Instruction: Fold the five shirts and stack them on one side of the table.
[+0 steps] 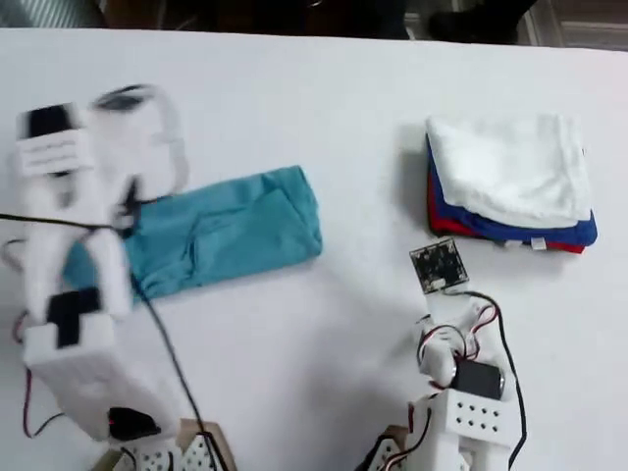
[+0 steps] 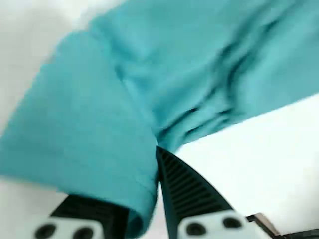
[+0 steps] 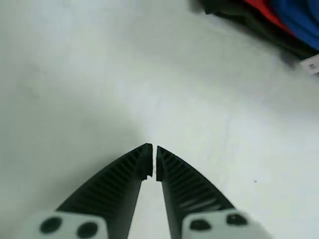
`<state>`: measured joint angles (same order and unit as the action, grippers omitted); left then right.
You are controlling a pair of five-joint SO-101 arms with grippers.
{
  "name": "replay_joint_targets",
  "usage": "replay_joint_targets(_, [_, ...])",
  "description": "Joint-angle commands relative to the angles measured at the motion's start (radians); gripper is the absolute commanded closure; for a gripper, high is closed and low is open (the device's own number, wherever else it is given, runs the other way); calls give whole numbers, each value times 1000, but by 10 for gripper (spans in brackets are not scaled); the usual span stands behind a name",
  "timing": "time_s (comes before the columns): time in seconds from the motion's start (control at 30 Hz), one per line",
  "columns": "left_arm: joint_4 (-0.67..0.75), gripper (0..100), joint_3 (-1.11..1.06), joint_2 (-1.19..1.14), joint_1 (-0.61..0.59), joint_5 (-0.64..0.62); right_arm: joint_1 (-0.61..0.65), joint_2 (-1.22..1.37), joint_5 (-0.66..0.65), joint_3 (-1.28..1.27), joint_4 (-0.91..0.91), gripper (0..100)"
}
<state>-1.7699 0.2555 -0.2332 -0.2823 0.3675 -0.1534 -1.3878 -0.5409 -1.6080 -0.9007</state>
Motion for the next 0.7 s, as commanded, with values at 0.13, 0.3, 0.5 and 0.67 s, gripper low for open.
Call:
replay_joint_targets(0.13, [25, 976, 84, 95, 388, -157, -13, -99, 26, -8, -47, 978])
replay_joint_targets(0.3, [155, 976, 102, 94, 477, -166, -10, -165, 25, -31, -71, 978])
replay_joint_targets(0.5, [241, 976, 108, 32, 514, -167, -10, -249, 25, -49, -122, 978])
replay_joint_targets(0.67, [272, 976, 139, -101, 509, -167, -10, -320, 25, -58, -165, 978])
